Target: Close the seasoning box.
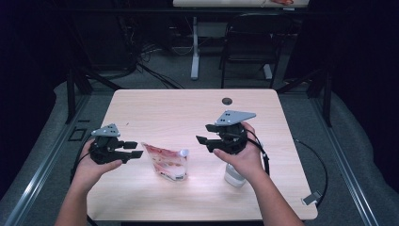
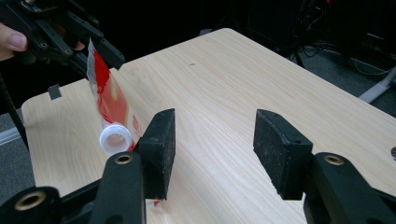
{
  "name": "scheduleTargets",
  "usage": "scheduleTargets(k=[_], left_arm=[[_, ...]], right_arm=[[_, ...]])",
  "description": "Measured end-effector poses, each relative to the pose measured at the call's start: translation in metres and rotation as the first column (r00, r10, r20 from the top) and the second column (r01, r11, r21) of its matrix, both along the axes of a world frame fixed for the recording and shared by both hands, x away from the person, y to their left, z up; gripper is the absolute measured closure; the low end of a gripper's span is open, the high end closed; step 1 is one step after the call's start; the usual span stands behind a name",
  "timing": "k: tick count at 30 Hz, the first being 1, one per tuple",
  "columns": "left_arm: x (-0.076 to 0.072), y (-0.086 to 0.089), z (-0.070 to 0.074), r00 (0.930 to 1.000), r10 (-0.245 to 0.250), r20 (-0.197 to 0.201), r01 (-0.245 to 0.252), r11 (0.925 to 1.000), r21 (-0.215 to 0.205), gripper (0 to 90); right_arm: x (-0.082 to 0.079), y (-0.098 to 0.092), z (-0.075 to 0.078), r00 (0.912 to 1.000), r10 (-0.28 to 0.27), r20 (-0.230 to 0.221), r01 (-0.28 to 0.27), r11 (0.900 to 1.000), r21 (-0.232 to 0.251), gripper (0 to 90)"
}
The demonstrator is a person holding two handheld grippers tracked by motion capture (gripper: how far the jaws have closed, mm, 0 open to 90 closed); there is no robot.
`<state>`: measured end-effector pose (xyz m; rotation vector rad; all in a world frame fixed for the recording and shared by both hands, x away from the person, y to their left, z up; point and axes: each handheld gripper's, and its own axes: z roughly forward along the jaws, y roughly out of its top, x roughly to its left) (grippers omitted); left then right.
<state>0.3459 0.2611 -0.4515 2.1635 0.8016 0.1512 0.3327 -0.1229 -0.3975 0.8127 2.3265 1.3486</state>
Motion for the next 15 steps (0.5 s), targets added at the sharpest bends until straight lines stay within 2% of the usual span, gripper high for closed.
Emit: scheduleTargets(k=[6, 11, 15], left_arm=[[-0.001, 0.003, 0.000, 0.9999, 0.014, 0.009, -0.014, 0.9999, 0.003, 52.0], [-0.001, 0.006, 0.000, 0.9992, 0.034, 0.020, -0.035, 0.9991, 0.022, 49.8], [0.000, 0.008, -0.001, 0.9961, 0.074, 0.049, -0.076, 0.9966, 0.032, 46.3]], right_arm=[[0.000, -0.008, 0.000, 0.9997, -0.026, -0.004, 0.026, 0.999, -0.021, 48.4], [0.000, -0.016, 0.000, 0.9990, -0.044, -0.008, 0.044, 0.999, -0.029, 48.3], [0.000, -0.025, 0.000, 0.9979, -0.065, -0.009, 0.064, 0.997, -0.043, 48.3]])
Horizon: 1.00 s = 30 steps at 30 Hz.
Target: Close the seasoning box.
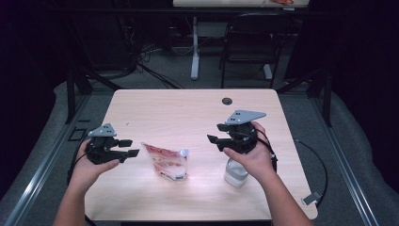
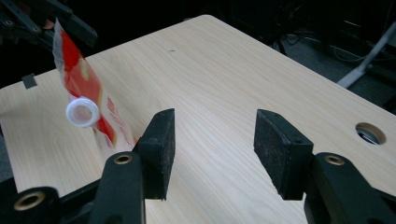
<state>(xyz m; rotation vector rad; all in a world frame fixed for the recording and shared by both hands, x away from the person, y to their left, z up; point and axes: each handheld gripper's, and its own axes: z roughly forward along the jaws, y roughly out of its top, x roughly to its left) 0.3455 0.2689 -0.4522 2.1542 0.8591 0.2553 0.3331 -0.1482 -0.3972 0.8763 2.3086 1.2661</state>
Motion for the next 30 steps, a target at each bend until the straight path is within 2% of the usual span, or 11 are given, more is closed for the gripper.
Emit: scheduleTargets(k=[6, 11, 22, 25, 30], left_arm=[[0.002, 0.003, -0.001, 0.9989, 0.045, 0.013, -0.045, 0.9989, 0.006, 42.8], [0.002, 0.003, -0.002, 0.9976, 0.066, 0.019, -0.066, 0.9972, 0.033, 42.6], [0.001, 0.005, -0.003, 0.9978, 0.065, 0.012, -0.066, 0.9976, 0.023, 42.7], [0.001, 0.006, -0.003, 0.9976, 0.068, 0.010, -0.069, 0.9974, 0.020, 42.7], [0.002, 0.006, -0.003, 0.9978, 0.066, 0.010, -0.066, 0.9976, 0.021, 42.7]], right_arm=[[0.003, -0.019, 0.002, 0.9990, -0.044, -0.001, 0.044, 0.999, -0.006, 48.5], [0.006, -0.034, 0.001, 0.9959, -0.091, 0.000, 0.091, 0.996, 0.000, 49.9], [0.014, -0.066, -0.003, 0.9824, -0.187, 0.003, 0.187, 0.982, -0.013, 53.6], [0.016, -0.075, -0.008, 0.9754, -0.220, -0.003, 0.220, 0.975, -0.013, 59.0], [0.017, -0.093, -0.017, 0.9625, -0.271, -0.015, 0.271, 0.963, 0.001, 74.9]])
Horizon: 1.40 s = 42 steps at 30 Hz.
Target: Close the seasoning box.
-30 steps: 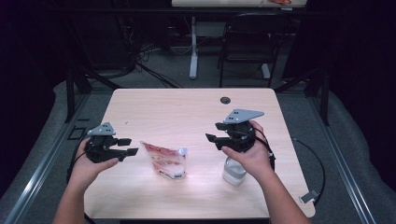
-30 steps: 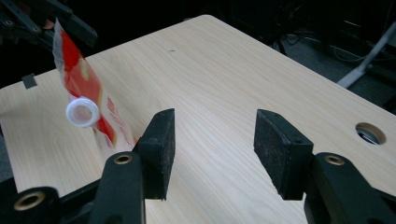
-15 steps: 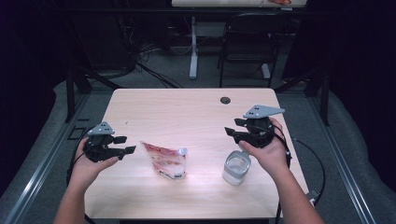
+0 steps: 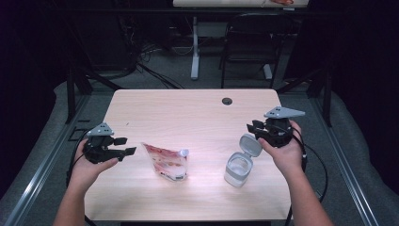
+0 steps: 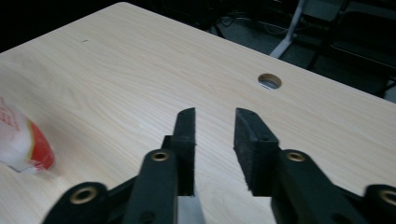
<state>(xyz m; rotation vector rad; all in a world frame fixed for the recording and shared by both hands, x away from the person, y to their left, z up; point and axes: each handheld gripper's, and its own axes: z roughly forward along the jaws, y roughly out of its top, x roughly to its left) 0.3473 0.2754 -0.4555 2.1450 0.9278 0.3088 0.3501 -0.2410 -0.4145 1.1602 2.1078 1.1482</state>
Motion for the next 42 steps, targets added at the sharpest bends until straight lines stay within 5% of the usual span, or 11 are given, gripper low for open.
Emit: scheduleTargets(k=[8, 15, 42], left_arm=[[0.001, 0.000, -0.001, 1.0000, 0.002, -0.006, -0.002, 1.0000, 0.000, 42.7], [0.001, 0.002, -0.001, 1.0000, 0.007, -0.002, -0.007, 1.0000, -0.002, 42.7], [0.002, 0.004, -0.004, 0.9998, 0.010, -0.016, -0.010, 0.9999, -0.008, 42.8]], right_arm=[[-0.002, -0.019, -0.012, 0.9979, -0.061, -0.023, 0.061, 0.998, 0.018, 88.8], [-0.006, -0.025, -0.021, 0.9969, -0.061, -0.051, 0.062, 0.998, 0.024, 90.0], [-0.043, -0.004, -0.041, 0.9984, 0.037, -0.042, -0.034, 0.996, 0.082, 90.0]])
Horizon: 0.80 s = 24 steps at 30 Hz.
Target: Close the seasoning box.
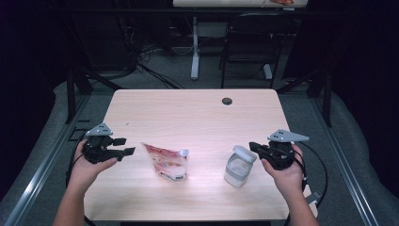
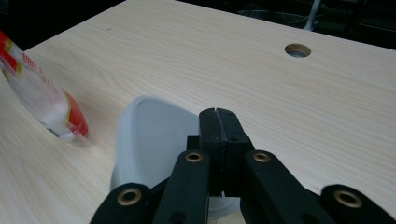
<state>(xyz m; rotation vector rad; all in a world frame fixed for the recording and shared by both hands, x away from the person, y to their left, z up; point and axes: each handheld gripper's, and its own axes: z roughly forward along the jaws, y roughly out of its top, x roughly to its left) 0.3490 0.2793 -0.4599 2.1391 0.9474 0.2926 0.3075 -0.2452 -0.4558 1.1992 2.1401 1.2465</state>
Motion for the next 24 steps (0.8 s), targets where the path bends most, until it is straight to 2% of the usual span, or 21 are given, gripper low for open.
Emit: scheduleTargets(k=[7, 15, 24], left_arm=[[0.001, 0.000, -0.002, 1.0000, 0.001, -0.004, -0.001, 1.0000, 0.003, 42.8], [0.002, 0.000, -0.005, 0.9999, 0.006, -0.012, -0.006, 1.0000, 0.004, 42.8], [0.003, 0.001, -0.006, 0.9999, 0.007, -0.013, -0.006, 1.0000, 0.005, 42.9]], right_arm=[[-0.008, -0.005, -0.009, 0.9997, -0.023, 0.002, 0.023, 1.000, 0.009, 90.0], [-0.019, -0.017, -0.019, 0.9972, -0.074, 0.005, 0.074, 0.997, 0.008, 90.0], [-0.025, -0.030, -0.034, 0.9924, -0.121, -0.018, 0.122, 0.992, 0.016, 90.0]])
